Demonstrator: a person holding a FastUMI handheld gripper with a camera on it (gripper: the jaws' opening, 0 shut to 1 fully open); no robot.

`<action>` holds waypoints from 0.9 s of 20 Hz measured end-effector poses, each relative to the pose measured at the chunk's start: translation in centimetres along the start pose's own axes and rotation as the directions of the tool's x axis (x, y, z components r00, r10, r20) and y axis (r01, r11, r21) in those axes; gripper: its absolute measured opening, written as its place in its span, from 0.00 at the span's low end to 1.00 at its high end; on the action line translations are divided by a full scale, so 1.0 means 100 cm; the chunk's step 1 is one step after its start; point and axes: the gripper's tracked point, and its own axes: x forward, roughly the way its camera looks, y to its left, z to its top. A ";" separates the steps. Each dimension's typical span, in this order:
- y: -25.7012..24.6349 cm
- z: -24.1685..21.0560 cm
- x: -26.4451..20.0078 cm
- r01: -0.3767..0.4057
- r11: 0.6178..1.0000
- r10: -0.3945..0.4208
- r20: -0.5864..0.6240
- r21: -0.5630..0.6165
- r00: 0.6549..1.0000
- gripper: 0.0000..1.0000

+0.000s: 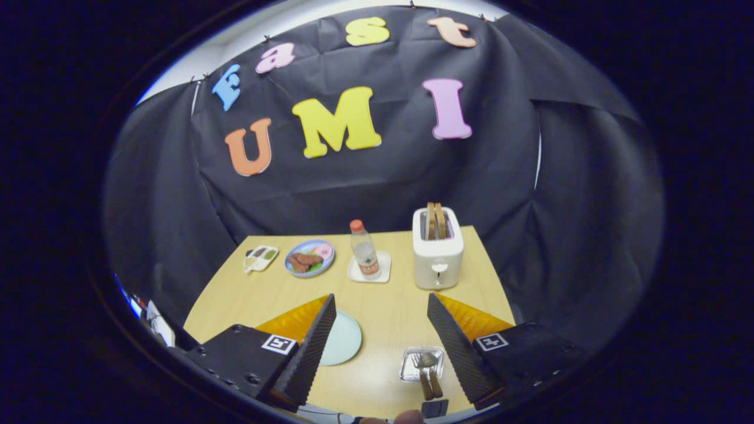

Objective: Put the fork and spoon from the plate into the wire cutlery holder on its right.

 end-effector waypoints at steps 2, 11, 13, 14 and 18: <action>0.003 0.016 -0.015 0.009 1.000 -0.008 0.083 -0.017 0.997 0.94; 0.019 0.056 -0.056 0.058 0.996 -0.034 0.307 -0.071 0.951 0.95; 0.025 0.059 -0.059 0.060 0.996 -0.036 0.319 -0.068 0.947 0.95; 0.028 0.060 -0.062 0.062 0.996 -0.039 0.327 -0.061 0.944 0.95; 0.036 0.059 -0.062 0.060 0.998 -0.051 0.328 -0.018 0.943 0.95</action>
